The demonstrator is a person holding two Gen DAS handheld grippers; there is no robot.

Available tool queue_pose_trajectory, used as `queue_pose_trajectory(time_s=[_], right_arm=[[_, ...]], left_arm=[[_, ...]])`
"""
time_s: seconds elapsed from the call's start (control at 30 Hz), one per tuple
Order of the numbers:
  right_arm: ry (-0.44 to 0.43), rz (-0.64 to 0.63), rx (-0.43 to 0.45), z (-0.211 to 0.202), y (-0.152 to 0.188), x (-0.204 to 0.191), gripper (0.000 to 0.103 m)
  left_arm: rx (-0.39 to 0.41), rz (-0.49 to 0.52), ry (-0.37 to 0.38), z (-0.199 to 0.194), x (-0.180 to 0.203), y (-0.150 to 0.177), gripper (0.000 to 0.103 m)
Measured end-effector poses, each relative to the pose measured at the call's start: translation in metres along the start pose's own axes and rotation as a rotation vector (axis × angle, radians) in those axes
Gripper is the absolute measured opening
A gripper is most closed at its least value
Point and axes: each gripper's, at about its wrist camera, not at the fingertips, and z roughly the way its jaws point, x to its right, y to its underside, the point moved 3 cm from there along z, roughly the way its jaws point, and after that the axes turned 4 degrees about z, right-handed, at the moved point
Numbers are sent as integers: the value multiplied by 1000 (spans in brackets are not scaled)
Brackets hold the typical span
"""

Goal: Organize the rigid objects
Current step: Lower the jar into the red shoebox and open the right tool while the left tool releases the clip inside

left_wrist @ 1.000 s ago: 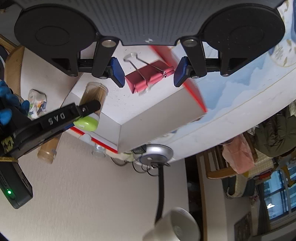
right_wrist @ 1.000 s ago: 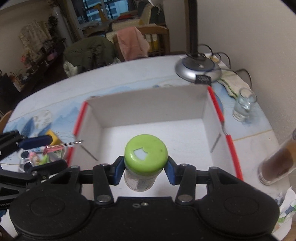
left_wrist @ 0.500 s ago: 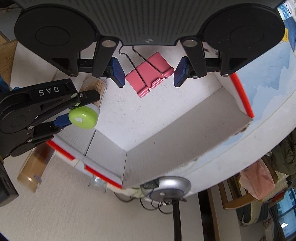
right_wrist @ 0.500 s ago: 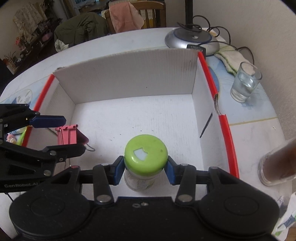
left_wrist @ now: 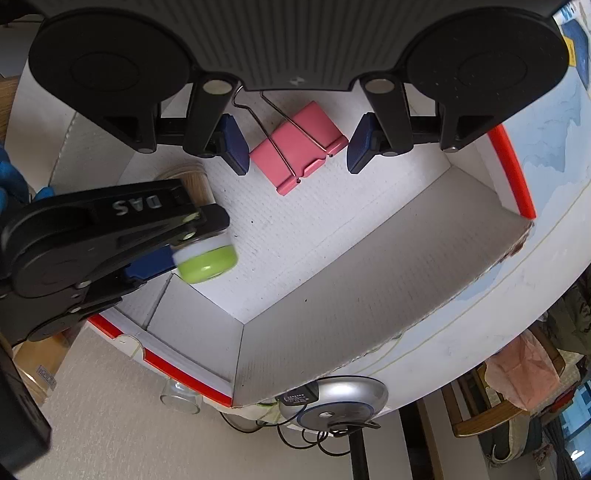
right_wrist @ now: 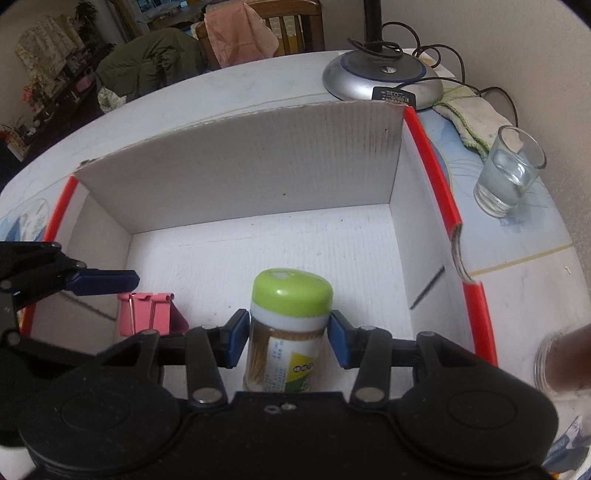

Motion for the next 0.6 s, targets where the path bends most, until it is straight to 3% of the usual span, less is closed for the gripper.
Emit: queue_pose_trajectory(time_s=[0.27,0.37,0.6], right_arm=[[-6,37,11,1,-4,5,49],[-23,47,23,-5,-4,8,55],[-52,41,52,-22,1,4,58]], left_arm=[[-39,-6,-41,11,-1,2,58],[-27,-21,-34,7,-2,4,58],[20,-43,-41,-7,-4,6,63]])
